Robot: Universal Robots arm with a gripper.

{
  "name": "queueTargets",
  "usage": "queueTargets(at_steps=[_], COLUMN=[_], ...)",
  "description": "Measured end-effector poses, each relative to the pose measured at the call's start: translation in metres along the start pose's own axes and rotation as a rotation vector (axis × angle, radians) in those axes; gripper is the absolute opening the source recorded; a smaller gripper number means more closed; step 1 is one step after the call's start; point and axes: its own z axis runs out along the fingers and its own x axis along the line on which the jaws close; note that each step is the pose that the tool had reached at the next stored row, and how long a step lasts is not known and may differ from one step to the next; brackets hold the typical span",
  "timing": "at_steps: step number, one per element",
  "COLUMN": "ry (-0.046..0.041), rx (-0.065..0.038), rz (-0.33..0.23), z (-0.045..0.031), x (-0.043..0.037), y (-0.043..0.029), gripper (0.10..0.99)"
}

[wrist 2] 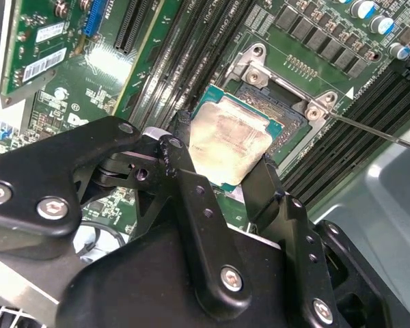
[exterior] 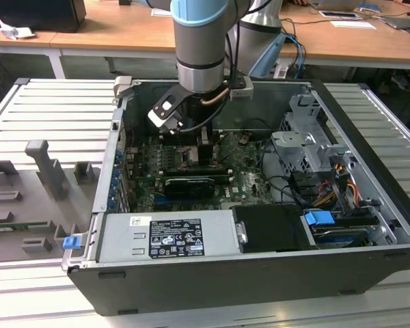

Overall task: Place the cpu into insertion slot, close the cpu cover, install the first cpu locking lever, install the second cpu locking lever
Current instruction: 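Place the cpu into insertion slot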

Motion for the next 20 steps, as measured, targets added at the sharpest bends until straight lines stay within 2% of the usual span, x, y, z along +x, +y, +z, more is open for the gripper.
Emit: queueTargets(at_steps=[20], ry=[0.0], rx=[0.0], rz=[0.0], z=[0.0033], x=[0.0016], y=[-0.0003], gripper=[0.541])
